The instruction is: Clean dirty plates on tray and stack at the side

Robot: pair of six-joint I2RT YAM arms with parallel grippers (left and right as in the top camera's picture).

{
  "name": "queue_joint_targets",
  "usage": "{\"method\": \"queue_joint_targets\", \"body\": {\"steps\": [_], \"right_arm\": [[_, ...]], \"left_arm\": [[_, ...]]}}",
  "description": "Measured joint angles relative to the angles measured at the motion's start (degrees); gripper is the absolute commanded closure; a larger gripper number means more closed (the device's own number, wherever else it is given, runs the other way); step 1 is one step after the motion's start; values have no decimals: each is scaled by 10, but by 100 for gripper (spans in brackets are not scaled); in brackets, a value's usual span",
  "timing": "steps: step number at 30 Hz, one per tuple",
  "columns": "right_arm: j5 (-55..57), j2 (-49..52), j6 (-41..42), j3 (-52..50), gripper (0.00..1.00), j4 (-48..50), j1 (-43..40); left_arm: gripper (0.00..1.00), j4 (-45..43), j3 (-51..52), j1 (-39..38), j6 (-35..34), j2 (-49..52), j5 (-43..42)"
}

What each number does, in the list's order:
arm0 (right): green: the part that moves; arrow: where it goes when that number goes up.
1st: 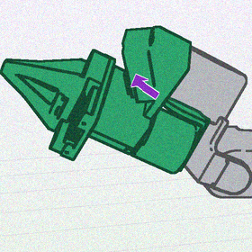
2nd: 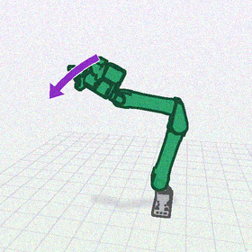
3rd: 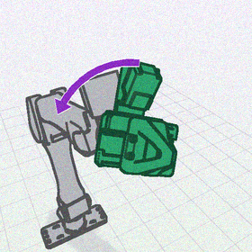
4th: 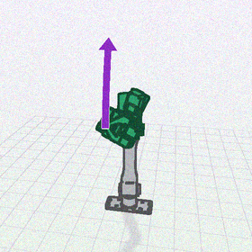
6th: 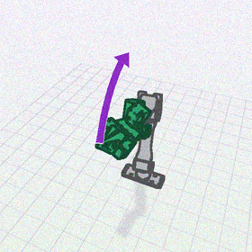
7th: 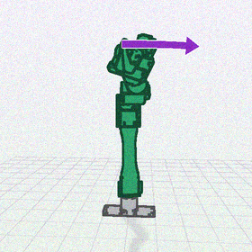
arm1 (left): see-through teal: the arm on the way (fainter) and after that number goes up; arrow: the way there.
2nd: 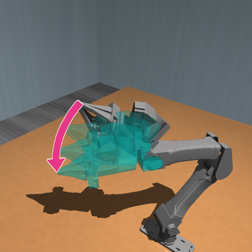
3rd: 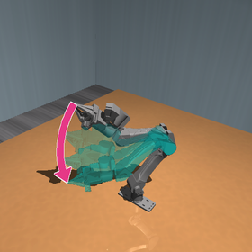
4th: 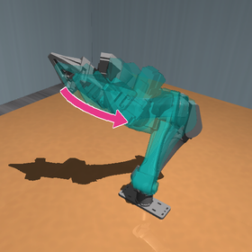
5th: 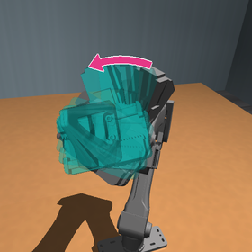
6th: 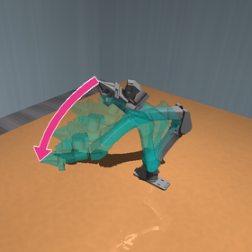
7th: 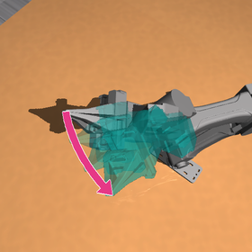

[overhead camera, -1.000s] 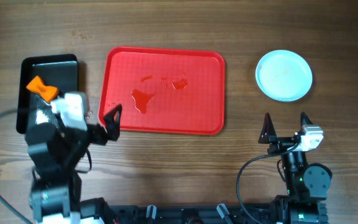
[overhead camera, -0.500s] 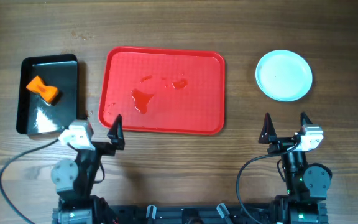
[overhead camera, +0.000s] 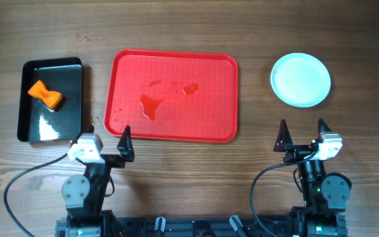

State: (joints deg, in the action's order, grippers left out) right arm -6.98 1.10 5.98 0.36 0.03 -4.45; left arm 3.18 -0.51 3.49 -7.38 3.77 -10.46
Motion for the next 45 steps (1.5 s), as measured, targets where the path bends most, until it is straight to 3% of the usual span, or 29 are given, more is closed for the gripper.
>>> {"method": "queue_joint_targets", "body": {"steps": [13, 24, 45], "right_arm": [[0, 0, 0, 0, 0, 0, 0], [0, 0, 0, 0, 0, 0, 0], [0, 0, 0, 0, 0, 0, 0]], "left_arm": [[0, 5, 0, 0, 33, -29, 40], [0, 5, 0, 0, 127, -29, 40], [0, 4, 0, 0, 136, -29, 40]]}}
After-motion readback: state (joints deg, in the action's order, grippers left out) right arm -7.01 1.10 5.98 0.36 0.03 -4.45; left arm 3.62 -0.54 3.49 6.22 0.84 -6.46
